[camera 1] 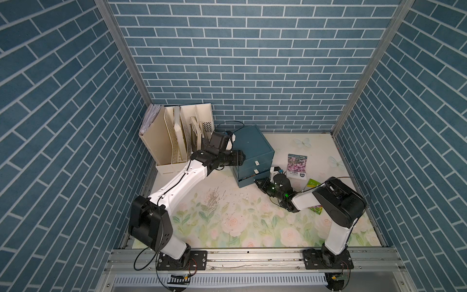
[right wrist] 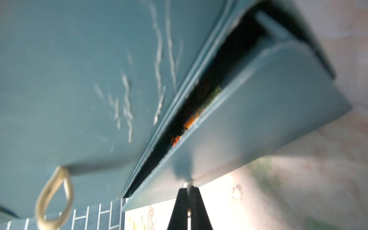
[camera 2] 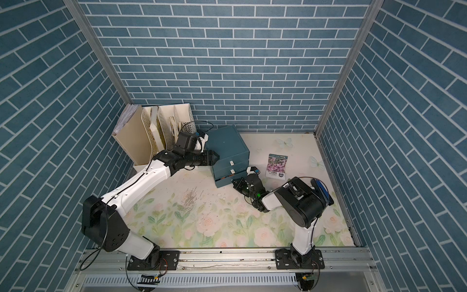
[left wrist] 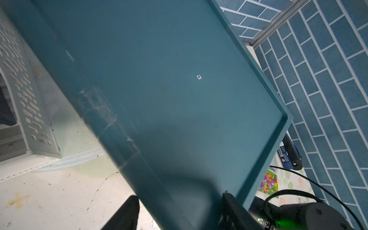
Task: Take the seed bags out of the drawer
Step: Open the drawer in the storage box.
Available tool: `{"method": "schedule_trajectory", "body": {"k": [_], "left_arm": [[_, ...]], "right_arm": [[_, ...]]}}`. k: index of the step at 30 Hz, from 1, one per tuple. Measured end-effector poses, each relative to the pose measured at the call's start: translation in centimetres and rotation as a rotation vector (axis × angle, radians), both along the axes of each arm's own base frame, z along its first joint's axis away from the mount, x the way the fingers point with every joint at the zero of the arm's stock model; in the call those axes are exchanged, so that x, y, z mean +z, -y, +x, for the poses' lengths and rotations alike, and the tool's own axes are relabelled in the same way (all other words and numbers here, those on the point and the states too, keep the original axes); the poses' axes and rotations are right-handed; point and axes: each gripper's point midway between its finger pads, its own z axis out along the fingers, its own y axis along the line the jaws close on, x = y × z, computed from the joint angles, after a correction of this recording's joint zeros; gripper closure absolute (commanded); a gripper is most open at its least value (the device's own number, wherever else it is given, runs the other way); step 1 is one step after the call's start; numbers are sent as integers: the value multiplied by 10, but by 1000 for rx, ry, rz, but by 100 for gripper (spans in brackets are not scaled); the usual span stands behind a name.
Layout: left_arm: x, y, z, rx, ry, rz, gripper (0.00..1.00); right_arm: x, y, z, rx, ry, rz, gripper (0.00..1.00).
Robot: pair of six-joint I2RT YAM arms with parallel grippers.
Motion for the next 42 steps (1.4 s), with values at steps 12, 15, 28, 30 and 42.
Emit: {"method": "schedule_trajectory", "body": {"k": [12, 15, 28, 30, 42], "left_arm": [[0, -1, 1, 6, 2, 3, 30], [0, -2, 1, 10, 4, 5, 30], [0, -3, 1, 26, 5, 0, 30], [0, -3, 1, 26, 5, 0, 30], [0, -3, 2, 27, 6, -1, 30]], "right_arm": [[-1, 6, -31, 50, -37, -53, 100], [0, 6, -40, 75, -49, -68, 100], [-5, 15, -80, 176, -104, -130, 100], [-6, 16, -82, 186, -109, -138, 100], [-6, 23, -113, 270, -162, -174, 100]]}}
